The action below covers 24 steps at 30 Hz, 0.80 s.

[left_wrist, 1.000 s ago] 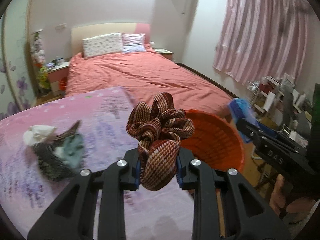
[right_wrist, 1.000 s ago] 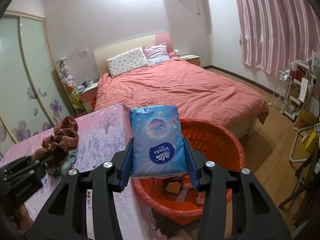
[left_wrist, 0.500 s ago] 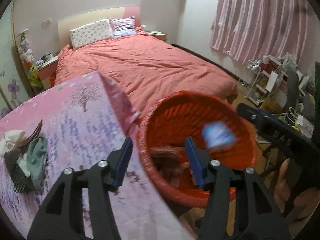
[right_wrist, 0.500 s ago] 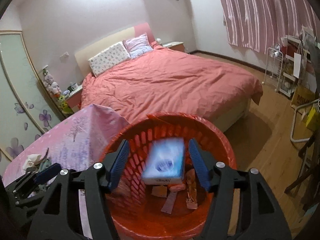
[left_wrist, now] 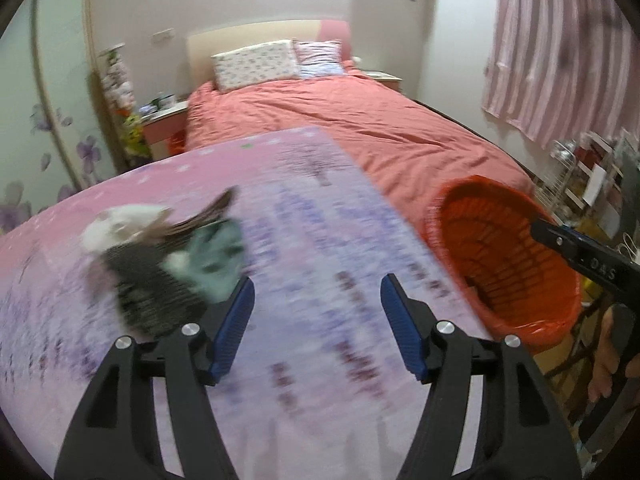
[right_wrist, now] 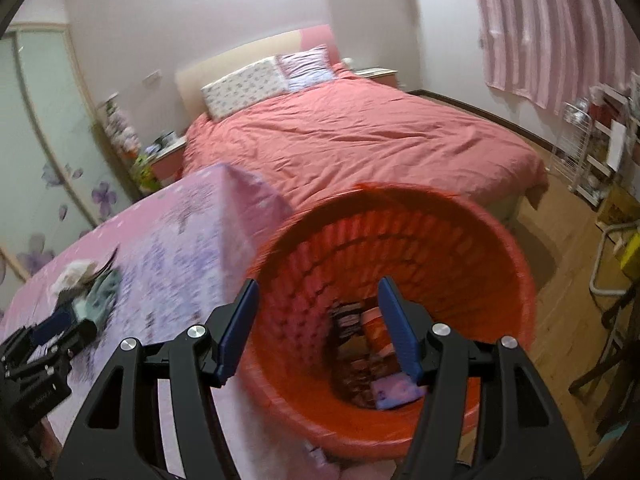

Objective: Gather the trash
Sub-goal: 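Grasp the black mesh pad with the right tool while the left tool grasps the floral cloth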

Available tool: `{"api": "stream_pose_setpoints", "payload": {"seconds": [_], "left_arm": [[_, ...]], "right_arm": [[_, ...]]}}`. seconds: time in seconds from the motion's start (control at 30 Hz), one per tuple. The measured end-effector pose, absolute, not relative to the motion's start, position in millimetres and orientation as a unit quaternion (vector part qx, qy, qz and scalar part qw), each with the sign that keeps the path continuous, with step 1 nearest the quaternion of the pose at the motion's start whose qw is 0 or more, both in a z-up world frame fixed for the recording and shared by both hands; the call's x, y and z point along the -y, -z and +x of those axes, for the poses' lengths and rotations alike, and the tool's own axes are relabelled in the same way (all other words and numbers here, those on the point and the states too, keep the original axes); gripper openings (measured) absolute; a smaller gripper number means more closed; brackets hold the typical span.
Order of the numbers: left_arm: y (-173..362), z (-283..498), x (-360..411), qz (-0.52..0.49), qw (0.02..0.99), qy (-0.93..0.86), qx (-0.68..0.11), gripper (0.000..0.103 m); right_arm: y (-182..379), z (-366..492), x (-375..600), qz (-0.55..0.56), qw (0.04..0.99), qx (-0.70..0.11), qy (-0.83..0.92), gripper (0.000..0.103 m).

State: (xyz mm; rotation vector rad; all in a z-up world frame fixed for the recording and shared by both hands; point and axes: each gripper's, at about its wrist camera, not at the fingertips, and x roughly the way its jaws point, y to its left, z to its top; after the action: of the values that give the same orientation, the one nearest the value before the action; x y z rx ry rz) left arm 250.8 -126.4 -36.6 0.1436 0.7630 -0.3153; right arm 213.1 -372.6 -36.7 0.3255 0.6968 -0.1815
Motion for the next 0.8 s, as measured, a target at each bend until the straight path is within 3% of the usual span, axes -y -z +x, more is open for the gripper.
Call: {"api": "stream_pose_setpoints", "payload": {"seconds": [0.37, 0.7, 0.73, 0.8], "left_arm": [[48, 255, -25, 0.036, 0.922, 0.019, -0.384, 0.066], [62, 254, -94, -0.003, 0.918, -0.011, -0.397, 0.066], [63, 254, -98, -0.006, 0.917, -0.01, -0.399, 0.066], [68, 253, -99, -0.007, 0.916, -0.008, -0.402, 0.066]], "right_arm": [[17, 247, 229, 0.12, 0.923, -0.36, -0.061, 0.053], [29, 300, 133, 0.109, 0.904, -0.396, -0.114, 0.043], [34, 303, 127, 0.101, 0.903, -0.402, -0.111, 0.04], [42, 307, 119, 0.087, 0.898, -0.416, -0.109, 0.024]]}}
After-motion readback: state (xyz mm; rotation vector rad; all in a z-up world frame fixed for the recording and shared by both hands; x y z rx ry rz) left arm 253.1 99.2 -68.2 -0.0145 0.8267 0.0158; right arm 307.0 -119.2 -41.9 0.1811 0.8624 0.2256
